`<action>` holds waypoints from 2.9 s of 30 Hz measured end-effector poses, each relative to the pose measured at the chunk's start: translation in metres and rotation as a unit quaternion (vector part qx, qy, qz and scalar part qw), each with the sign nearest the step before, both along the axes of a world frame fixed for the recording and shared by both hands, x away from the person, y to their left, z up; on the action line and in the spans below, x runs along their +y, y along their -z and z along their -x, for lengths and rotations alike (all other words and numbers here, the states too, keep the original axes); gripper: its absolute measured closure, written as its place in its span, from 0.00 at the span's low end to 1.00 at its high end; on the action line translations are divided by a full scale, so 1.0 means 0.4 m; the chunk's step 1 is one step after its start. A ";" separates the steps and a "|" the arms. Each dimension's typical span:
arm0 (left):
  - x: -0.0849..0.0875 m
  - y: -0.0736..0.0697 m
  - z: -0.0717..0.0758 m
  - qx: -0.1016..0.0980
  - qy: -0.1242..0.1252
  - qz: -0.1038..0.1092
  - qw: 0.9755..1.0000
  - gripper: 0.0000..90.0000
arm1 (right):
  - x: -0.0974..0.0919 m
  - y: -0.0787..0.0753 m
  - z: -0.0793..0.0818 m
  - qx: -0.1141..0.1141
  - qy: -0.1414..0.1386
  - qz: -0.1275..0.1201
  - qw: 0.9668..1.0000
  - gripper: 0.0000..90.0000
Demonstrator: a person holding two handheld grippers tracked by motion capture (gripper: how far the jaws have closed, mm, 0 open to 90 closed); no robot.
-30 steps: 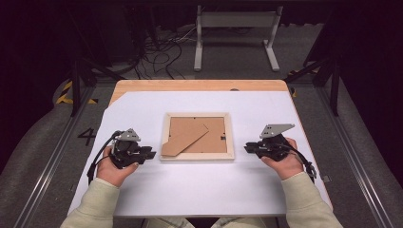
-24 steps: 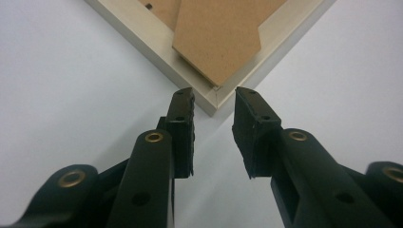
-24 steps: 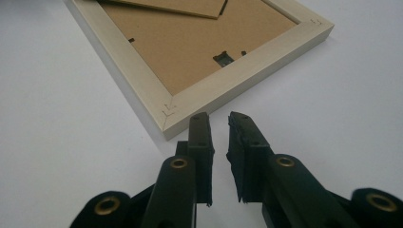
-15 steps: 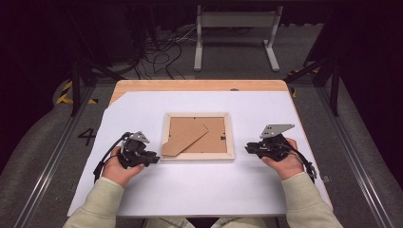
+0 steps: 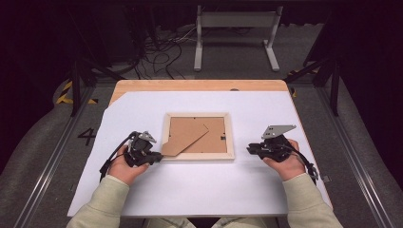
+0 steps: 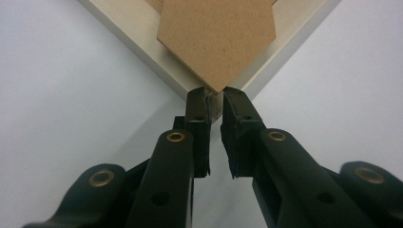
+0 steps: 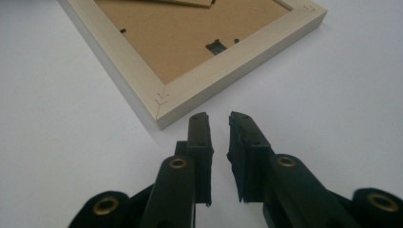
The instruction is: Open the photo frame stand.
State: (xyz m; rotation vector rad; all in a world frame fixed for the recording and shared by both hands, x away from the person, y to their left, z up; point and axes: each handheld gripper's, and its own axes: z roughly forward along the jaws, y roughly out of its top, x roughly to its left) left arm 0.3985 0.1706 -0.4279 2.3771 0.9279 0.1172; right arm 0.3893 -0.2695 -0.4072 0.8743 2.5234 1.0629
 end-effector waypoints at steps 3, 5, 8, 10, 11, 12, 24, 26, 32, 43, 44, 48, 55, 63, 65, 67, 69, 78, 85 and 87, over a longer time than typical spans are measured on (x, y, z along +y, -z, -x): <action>-0.001 -0.010 0.002 -0.011 0.005 0.000 1.000 0.91 | -0.002 0.000 0.001 0.000 0.001 0.000 1.000 0.88; 0.000 -0.017 0.004 -0.016 0.005 0.006 1.000 0.91 | -0.003 0.001 0.001 0.001 0.002 0.001 1.000 0.88; 0.002 -0.029 0.007 -0.022 0.003 0.017 1.000 0.91 | -0.003 0.002 0.001 0.001 0.003 0.001 1.000 0.88; 0.003 -0.038 0.009 -0.030 0.003 0.023 0.999 0.91 | -0.004 0.002 0.001 0.001 0.003 0.001 1.000 0.88; 0.003 -0.041 0.009 -0.031 0.004 0.023 0.999 0.91 | -0.005 0.002 0.001 0.001 0.004 0.001 1.000 0.88; 0.004 -0.043 0.010 -0.032 0.003 0.030 0.999 0.91 | -0.004 0.001 0.001 0.001 0.004 0.000 1.000 0.87; -0.003 -0.086 0.004 -0.056 0.002 0.076 0.996 0.91 | -0.006 -0.002 0.003 0.000 0.007 -0.003 1.000 0.87; -0.006 -0.095 0.002 -0.062 0.002 0.086 0.994 0.91 | -0.007 -0.003 0.003 -0.001 0.008 -0.003 1.000 0.87; -0.014 -0.111 0.000 -0.081 -0.011 0.110 0.990 0.91 | -0.014 -0.006 0.007 -0.003 0.012 -0.006 1.000 0.87; -0.036 -0.120 -0.015 -0.120 -0.026 0.132 0.984 0.89 | -0.023 -0.006 0.011 -0.003 0.018 -0.007 1.000 0.87; -0.037 -0.120 -0.017 -0.120 -0.028 0.135 0.983 0.89 | -0.023 -0.006 0.011 -0.004 0.018 -0.007 1.000 0.87; -0.039 -0.122 -0.023 -0.123 -0.034 0.154 0.980 0.89 | -0.025 -0.006 0.012 -0.004 0.019 -0.007 1.000 0.87; -0.058 -0.130 -0.033 -0.133 -0.038 0.170 0.976 0.89 | -0.026 -0.006 0.012 -0.004 0.020 -0.007 1.000 0.87; -0.090 -0.139 -0.047 -0.139 -0.036 0.167 0.976 0.89 | -0.033 -0.007 0.015 -0.004 0.024 -0.008 1.000 0.87; -0.095 -0.144 -0.048 -0.140 -0.037 0.167 0.975 0.89 | -0.034 -0.006 0.015 -0.005 0.025 -0.009 1.000 0.87; -0.099 -0.147 -0.053 -0.143 -0.037 0.171 0.974 0.89 | -0.035 -0.005 0.016 -0.004 0.025 -0.008 1.000 0.87; -0.103 -0.150 -0.055 -0.141 -0.042 0.175 0.974 0.89 | -0.036 -0.004 0.015 -0.004 0.025 -0.008 1.000 0.87; -0.106 -0.153 -0.056 -0.140 -0.043 0.175 0.974 0.89 | -0.036 -0.004 0.015 -0.002 0.025 -0.008 1.000 0.87; -0.087 -0.154 -0.042 -0.143 -0.046 0.160 0.976 0.85 | -0.036 -0.006 0.013 -0.004 0.023 -0.011 1.000 0.86; -0.077 -0.154 -0.040 -0.138 -0.048 0.165 0.976 0.82 | -0.037 -0.007 0.013 -0.004 0.024 -0.012 1.000 0.86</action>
